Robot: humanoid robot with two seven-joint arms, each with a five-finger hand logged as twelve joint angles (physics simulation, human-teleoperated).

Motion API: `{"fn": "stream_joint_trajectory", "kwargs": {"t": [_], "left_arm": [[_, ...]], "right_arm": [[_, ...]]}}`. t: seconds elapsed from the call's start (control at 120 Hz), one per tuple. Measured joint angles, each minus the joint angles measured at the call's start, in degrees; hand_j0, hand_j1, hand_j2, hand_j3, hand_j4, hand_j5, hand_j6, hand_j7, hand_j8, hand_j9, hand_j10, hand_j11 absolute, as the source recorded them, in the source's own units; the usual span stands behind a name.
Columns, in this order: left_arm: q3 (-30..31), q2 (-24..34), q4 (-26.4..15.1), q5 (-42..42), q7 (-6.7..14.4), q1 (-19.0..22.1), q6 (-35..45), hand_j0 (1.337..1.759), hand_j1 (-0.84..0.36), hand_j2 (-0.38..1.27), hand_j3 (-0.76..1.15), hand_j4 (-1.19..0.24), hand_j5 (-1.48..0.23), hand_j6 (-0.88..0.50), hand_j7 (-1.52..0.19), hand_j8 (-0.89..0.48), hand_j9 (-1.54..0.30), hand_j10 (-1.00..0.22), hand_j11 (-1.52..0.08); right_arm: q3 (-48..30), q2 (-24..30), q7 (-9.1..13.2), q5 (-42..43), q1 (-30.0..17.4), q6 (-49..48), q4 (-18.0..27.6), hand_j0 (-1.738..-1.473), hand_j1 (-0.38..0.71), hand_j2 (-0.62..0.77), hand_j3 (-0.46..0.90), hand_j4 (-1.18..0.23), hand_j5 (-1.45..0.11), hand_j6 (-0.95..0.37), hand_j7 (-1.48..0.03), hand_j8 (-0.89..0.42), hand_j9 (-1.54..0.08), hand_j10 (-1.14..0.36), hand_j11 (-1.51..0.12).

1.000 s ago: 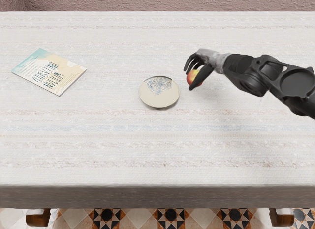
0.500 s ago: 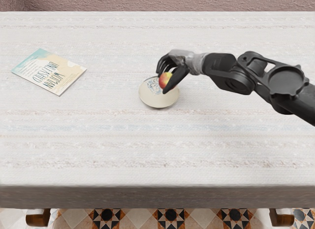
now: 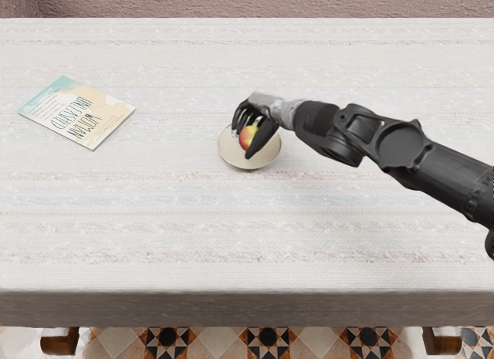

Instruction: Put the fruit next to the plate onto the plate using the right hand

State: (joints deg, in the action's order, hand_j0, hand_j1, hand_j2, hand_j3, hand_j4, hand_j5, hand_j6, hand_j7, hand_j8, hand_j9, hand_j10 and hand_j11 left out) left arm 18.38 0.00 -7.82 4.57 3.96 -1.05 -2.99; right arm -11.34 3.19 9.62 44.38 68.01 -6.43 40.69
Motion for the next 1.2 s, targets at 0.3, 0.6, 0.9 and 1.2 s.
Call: {"fn": "stream_joint_trajectory", "kwargs": {"t": [0.3, 0.6, 0.9, 1.2], "left_arm": [[0.0, 0.0, 0.0, 0.0, 0.0, 0.0, 0.0, 1.658, 0.06, 0.05, 0.0, -0.24, -0.32, -0.24, -0.32, -0.24, -0.32, -0.24, -0.32], [0.0, 0.0, 0.0, 0.0, 0.0, 0.0, 0.0, 1.658, 0.06, 0.05, 0.0, -0.24, -0.32, -0.24, -0.32, -0.24, -0.32, -0.24, -0.32], [0.0, 0.0, 0.0, 0.0, 0.0, 0.0, 0.0, 1.658, 0.06, 0.05, 0.0, -0.24, -0.32, -0.24, -0.32, -0.24, -0.32, -0.24, -0.32], [-0.01, 0.0, 0.0, 0.0, 0.0, 0.0, 0.0, 1.658, 0.06, 0.05, 0.0, -0.24, -0.32, -0.24, -0.32, -0.24, -0.32, -0.24, -0.32]], "right_arm": [[0.32, -0.65, -0.06, -0.05, -0.07, 4.69, -0.55, -1.656, 0.08, 0.0, 0.0, -0.46, -0.61, -0.47, -0.61, -0.4, -0.62, -0.44, -0.61], [-0.33, 2.63, 0.17, -3.61, -0.03, 4.07, 3.62, -1.658, -0.09, -0.03, 0.0, -0.24, -0.32, -0.25, -0.32, -0.23, -0.32, -0.24, -0.32], [-8.94, 15.58, -0.11, -15.14, -0.6, -10.13, 11.8, -1.658, -0.24, -0.01, 0.0, -0.1, -0.13, -0.1, -0.13, -0.1, -0.13, -0.1, -0.13], [-13.33, 29.04, 0.49, -37.89, -3.73, -27.24, 11.96, -1.658, -0.29, -0.01, 0.0, -0.05, -0.07, -0.05, -0.07, -0.05, -0.07, -0.05, -0.07]]}}
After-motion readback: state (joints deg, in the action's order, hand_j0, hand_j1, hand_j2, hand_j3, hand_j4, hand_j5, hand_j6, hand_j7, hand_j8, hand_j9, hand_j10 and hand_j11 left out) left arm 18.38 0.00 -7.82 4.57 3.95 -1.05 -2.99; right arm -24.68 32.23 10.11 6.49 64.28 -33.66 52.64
